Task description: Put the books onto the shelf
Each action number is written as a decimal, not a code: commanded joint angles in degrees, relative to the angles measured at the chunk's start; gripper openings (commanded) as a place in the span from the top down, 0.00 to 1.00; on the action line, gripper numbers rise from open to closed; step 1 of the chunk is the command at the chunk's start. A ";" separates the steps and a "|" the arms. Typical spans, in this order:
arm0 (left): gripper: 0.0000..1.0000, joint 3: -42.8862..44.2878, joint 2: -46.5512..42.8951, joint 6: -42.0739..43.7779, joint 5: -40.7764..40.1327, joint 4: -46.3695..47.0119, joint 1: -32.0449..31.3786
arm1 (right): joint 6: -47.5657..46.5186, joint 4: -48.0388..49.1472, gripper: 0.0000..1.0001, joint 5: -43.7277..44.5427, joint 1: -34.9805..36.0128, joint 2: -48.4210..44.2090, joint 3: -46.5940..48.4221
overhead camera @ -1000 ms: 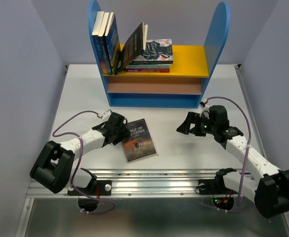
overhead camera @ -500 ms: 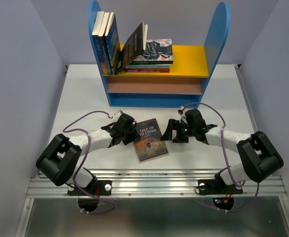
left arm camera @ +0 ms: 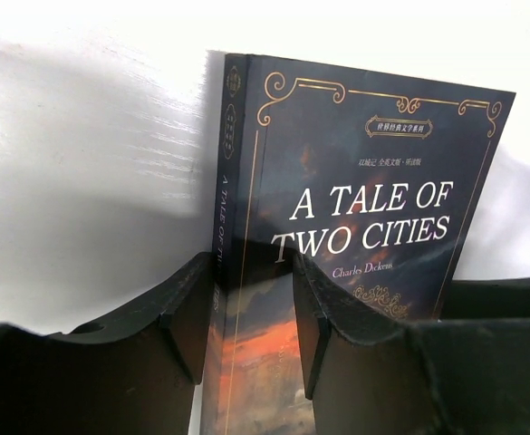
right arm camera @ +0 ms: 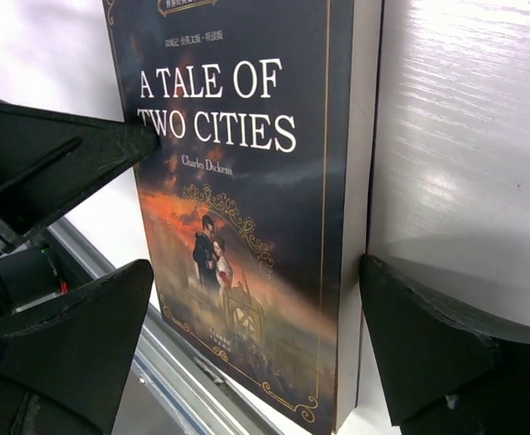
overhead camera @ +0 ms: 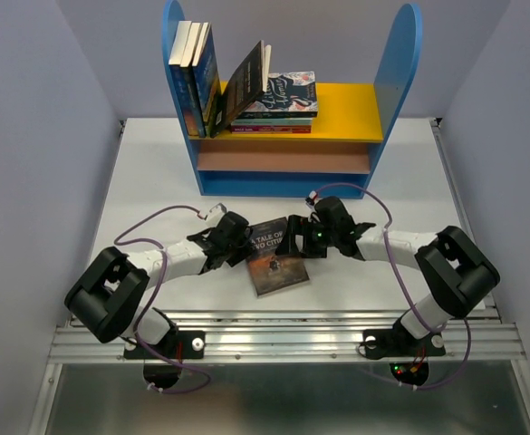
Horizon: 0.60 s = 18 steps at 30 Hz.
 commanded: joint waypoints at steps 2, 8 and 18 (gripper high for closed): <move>0.53 -1.17 2.15 -2.92 4.52 2.19 -3.14 | 2.16 0.97 0.00 -0.24 2.89 -5.13 6.09; 0.53 -0.20 3.12 -3.09 4.52 2.28 -4.02 | 3.83 0.53 0.00 -2.09 4.02 -8.65 6.01; 0.53 0.42 3.56 -3.44 4.08 1.66 -4.29 | 3.48 -0.78 0.00 -3.58 4.03 -7.60 5.83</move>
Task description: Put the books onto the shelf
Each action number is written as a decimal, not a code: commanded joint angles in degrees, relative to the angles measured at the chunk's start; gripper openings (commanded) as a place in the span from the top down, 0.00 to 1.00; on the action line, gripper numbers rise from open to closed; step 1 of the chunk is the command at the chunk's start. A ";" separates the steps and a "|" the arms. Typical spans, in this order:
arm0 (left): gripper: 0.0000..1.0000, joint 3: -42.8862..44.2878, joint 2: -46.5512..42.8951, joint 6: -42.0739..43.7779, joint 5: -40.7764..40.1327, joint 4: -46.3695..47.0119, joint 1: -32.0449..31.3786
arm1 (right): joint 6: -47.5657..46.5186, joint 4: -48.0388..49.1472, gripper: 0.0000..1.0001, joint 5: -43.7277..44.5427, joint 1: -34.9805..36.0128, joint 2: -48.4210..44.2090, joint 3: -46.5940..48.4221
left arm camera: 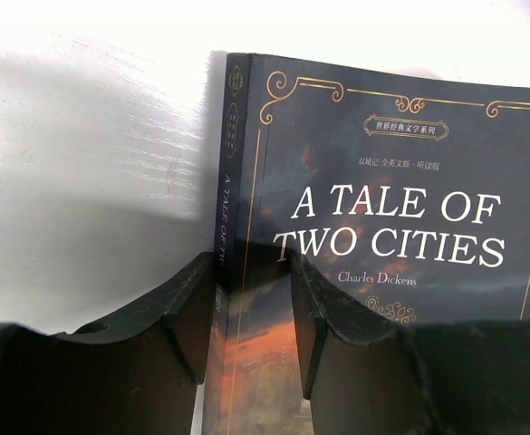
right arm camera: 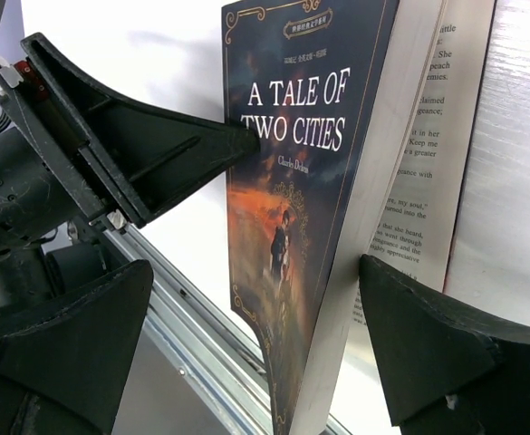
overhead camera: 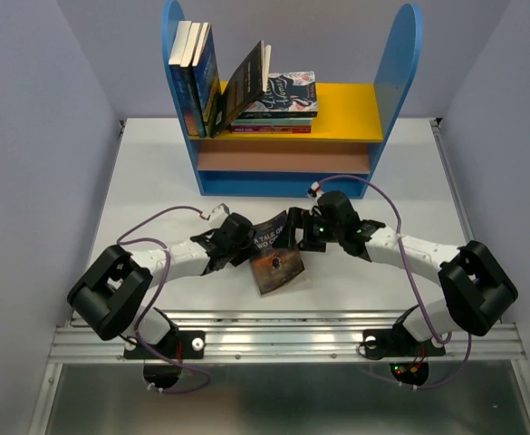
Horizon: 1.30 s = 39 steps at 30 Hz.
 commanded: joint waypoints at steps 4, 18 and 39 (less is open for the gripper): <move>0.53 0.35 1.55 -1.70 5.00 -0.83 -2.54 | 1.77 1.68 0.26 -3.05 2.06 1.11 2.44; 0.53 -1.58 0.67 -1.96 5.08 1.71 -2.72 | 3.27 7.14 0.64 -6.03 2.06 2.32 -0.38; 0.36 2.19 -15.57 6.73 -2.28 -2.06 -2.98 | -6.04 3.18 0.94 4.15 2.06 -10.11 2.26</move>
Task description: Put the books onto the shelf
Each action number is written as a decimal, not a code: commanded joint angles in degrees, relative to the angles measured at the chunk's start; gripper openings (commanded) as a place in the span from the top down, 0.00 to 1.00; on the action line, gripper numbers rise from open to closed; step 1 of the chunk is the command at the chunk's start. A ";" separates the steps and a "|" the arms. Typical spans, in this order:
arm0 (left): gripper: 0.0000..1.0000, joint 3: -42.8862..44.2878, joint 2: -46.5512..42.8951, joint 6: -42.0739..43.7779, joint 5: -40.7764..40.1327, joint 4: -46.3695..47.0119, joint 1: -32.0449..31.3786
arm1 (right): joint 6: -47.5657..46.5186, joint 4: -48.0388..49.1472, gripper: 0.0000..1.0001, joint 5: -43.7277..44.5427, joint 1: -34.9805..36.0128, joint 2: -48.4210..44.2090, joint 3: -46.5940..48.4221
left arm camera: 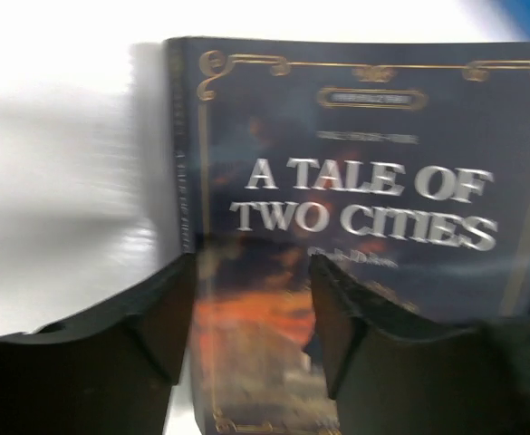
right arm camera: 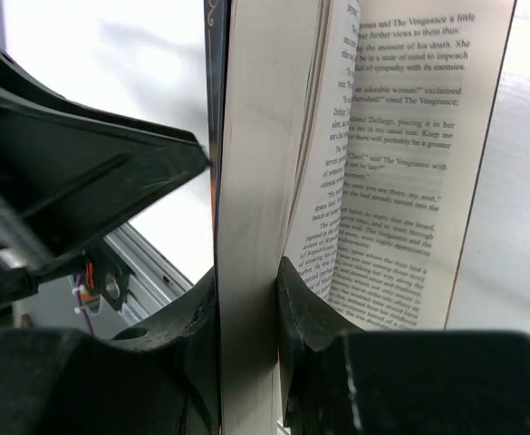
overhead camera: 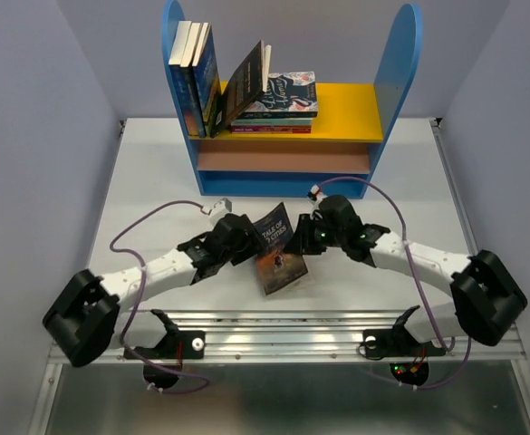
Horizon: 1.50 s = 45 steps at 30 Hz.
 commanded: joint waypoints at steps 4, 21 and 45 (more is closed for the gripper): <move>0.01 4.91 -21.13 11.63 -6.75 -4.50 -0.82 | -6.82 1.99 0.99 9.63 0.97 -18.66 4.54; 0.01 1.93 -43.67 26.59 11.17 8.68 -0.64 | -8.59 4.00 0.99 -9.59 0.97 -36.34 9.99; 0.67 1.22 -33.56 21.23 28.75 26.52 -0.64 | -9.90 8.41 0.99 -5.40 0.97 -33.71 9.73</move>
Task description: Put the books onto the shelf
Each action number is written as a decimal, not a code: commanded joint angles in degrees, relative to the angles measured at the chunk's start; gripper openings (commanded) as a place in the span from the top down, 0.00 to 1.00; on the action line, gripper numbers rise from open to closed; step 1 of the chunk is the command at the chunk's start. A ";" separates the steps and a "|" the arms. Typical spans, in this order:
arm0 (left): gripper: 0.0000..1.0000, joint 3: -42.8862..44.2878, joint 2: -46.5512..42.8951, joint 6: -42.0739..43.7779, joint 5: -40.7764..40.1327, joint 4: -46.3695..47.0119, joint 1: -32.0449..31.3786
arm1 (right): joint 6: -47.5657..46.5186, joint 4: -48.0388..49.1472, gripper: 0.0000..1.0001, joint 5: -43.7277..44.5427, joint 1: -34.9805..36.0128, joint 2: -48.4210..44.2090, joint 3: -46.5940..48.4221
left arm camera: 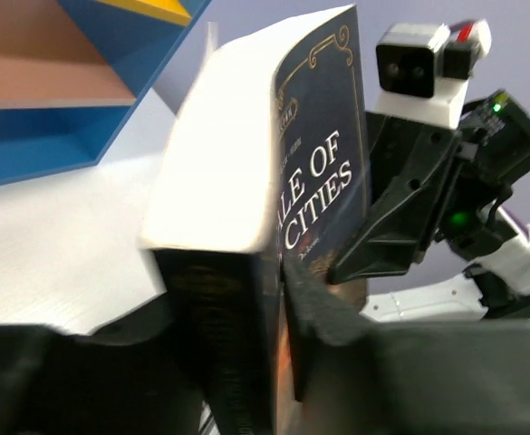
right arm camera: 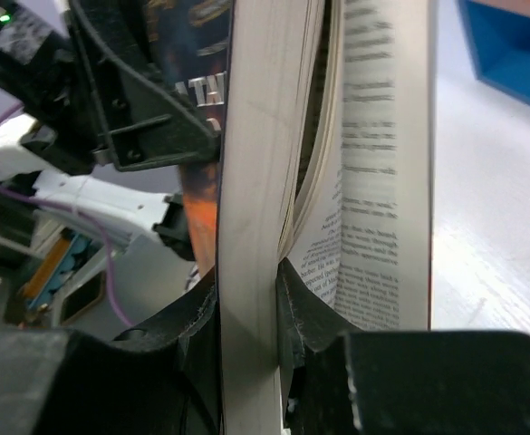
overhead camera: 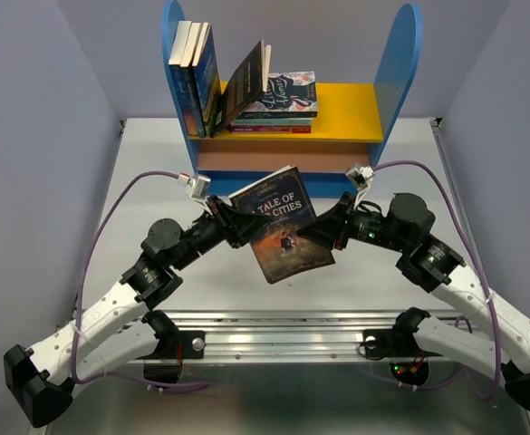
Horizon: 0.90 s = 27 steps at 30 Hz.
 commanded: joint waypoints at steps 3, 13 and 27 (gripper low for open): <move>1.00 -0.48 -0.08 -1.32 5.13 7.02 -0.44 | -2.76 8.71 0.98 7.36 0.25 1.09 4.64; 1.00 9.08 1.85 7.18 -5.24 2.99 -0.44 | -3.12 -1.05 0.00 27.20 0.25 -1.53 3.50; 1.00 49.49 25.05 25.12 -9.73 -3.88 -1.67 | -2.66 -16.79 0.00 73.63 0.25 -3.21 2.88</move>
